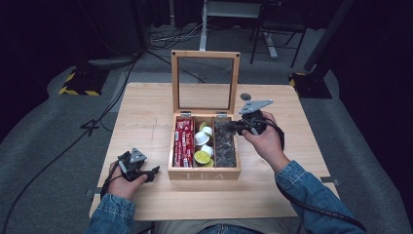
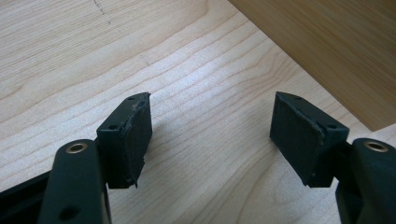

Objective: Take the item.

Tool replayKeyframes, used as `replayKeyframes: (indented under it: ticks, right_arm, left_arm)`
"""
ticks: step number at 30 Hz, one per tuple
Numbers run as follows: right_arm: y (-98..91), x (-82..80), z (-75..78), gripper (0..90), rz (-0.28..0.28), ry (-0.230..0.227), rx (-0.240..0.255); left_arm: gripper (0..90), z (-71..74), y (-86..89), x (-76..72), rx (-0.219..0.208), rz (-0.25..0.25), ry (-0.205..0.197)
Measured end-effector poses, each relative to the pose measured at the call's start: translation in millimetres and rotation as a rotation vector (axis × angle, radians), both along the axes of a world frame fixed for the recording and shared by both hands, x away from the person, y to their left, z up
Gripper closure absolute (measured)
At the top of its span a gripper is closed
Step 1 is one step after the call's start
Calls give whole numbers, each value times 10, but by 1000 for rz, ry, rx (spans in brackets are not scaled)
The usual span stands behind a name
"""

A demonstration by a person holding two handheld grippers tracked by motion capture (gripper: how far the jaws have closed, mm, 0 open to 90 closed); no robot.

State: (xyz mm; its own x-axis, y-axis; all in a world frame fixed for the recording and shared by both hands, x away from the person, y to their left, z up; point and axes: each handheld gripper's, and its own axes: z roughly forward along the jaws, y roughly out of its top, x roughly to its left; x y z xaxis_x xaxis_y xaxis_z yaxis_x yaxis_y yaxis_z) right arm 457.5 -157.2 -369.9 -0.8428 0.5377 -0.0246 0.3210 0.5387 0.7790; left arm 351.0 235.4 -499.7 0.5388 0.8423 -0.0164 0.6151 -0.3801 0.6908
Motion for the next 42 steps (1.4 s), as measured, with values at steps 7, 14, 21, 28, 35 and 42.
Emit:
replayKeyframes:
  ticks: [7,14,21,28,35,42]
  right_arm:
    - [-84,-80,88,850,4,-15,10]
    - [-259,-171,171,850,-12,-28,24]
    - [-441,-262,247,849,-29,-35,35]
    - [-585,-324,301,845,-41,-30,45]
    - [-738,-382,325,846,-58,-33,42]
    - [-922,-439,315,846,-89,-29,46]
  left_arm:
    - [293,-13,9,17,-3,0,0]
    - [268,-34,18,61,-11,-5,-17]
    - [265,-36,26,70,-16,-6,-13]
    - [262,-34,28,68,-12,-6,-11]
    - [261,-37,31,65,-16,-8,-12]
    - [261,-37,33,64,-15,-9,-14]
